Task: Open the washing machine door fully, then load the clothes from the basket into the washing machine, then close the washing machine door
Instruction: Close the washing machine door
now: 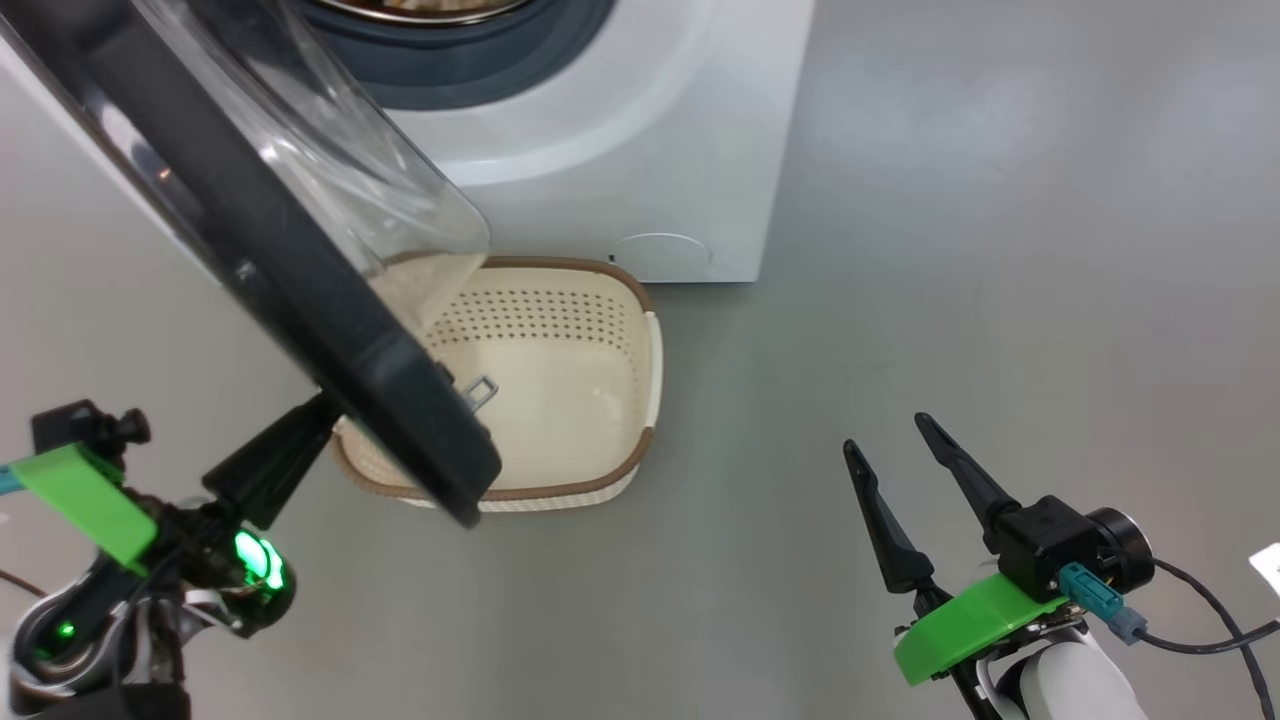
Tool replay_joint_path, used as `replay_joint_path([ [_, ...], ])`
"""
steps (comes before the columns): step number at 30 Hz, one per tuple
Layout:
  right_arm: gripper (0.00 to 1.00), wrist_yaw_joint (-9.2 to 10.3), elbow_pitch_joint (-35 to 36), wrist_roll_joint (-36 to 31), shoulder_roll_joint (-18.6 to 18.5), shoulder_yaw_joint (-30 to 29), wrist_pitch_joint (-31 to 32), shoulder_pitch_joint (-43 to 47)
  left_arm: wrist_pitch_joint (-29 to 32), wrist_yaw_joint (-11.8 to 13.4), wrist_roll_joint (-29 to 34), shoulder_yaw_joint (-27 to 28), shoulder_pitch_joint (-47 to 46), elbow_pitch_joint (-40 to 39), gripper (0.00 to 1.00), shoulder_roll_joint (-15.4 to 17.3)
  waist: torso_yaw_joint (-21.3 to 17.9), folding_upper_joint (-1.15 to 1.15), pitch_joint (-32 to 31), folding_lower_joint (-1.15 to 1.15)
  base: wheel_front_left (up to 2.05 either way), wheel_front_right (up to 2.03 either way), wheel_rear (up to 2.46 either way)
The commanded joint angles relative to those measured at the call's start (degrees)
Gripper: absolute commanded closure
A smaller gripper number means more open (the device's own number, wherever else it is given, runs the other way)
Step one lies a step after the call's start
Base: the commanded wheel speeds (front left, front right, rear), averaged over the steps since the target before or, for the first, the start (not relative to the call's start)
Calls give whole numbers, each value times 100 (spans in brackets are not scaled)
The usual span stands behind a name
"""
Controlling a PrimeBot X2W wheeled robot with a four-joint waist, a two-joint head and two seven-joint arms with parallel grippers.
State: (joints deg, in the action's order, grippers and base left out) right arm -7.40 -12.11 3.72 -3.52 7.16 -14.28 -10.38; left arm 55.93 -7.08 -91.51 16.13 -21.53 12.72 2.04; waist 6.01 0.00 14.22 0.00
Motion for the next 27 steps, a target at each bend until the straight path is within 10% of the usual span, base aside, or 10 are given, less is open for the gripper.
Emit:
replay_joint_path([
  [1,0,-9,159,79,64,136,-72,-105,-32,-41,-85,34,-186,-87,100,86,-156,0,39,0,0,0,0],
  [27,0,-9,272,402,64,111,-72,-228,-2819,-41,-457,-943,-1073,612,100,84,-1209,0,348,0,0,0,0],
])
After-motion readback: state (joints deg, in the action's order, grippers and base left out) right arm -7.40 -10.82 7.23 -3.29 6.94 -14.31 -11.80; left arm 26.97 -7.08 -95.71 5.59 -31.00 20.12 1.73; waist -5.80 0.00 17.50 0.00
